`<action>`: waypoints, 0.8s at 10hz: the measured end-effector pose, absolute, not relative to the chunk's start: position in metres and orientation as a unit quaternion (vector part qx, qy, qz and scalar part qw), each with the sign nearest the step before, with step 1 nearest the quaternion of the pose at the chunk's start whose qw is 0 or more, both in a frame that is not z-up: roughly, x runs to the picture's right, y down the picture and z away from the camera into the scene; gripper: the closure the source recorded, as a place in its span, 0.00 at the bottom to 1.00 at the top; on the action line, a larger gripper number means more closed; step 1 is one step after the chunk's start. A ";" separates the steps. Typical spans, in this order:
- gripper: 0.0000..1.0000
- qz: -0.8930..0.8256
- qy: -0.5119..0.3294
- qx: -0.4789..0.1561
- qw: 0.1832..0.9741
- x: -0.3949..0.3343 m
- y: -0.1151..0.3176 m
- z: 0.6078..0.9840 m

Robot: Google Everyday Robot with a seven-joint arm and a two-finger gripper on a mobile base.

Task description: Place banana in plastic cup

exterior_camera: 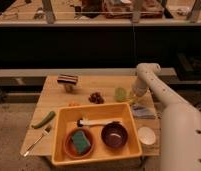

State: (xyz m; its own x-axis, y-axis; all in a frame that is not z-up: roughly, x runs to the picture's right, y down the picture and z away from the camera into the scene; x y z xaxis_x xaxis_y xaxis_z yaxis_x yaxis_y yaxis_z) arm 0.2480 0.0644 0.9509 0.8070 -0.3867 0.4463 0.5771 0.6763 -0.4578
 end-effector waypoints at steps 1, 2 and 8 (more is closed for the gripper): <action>0.77 -0.263 -0.159 -0.296 0.905 0.249 0.058 0.944; 0.77 -0.259 -0.159 -0.291 0.907 0.249 0.052 0.938; 0.98 -0.238 -0.158 -0.259 0.923 0.251 -0.005 0.857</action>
